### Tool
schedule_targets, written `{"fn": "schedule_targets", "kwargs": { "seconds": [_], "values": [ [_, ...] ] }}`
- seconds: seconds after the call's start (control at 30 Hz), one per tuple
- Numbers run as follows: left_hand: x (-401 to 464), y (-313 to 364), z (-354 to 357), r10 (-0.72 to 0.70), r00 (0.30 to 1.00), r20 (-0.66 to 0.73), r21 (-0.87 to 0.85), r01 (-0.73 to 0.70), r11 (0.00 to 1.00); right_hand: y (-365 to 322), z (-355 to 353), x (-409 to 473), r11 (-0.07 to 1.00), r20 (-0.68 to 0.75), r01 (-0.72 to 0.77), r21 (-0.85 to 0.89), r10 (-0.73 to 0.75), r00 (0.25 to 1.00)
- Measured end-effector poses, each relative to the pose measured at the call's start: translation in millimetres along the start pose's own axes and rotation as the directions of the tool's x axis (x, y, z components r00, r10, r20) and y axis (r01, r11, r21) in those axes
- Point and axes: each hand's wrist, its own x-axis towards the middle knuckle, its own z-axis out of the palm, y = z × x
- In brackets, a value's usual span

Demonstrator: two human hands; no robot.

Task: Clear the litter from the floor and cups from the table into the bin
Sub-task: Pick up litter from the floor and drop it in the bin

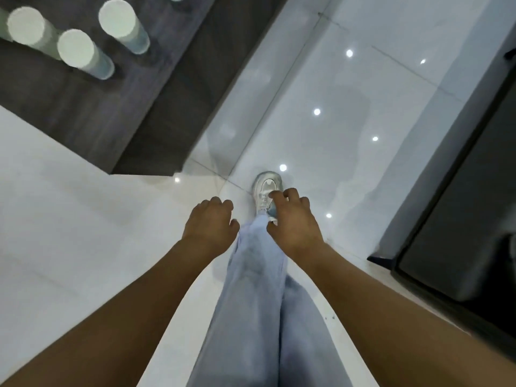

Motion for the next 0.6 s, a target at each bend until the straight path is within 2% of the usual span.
{"fn": "schedule_targets", "kwargs": {
  "seconds": [0.33, 0.6],
  "values": [
    [-111.1, -123.8, 21.1, -0.112, 0.994, -0.004, -0.103, 0.111, 0.988, -104.5, 80.5, -75.5, 0.996, 0.058, 0.074, -0.041, -0.072, 0.996],
    [-154.3, -279.3, 13.3, -0.096, 0.995, -0.04, -0.139, 0.09, 0.986, -240.6, 166.8, -90.2, 1.0, -0.001, 0.02, 0.018, -0.02, 1.0]
  ]
}}
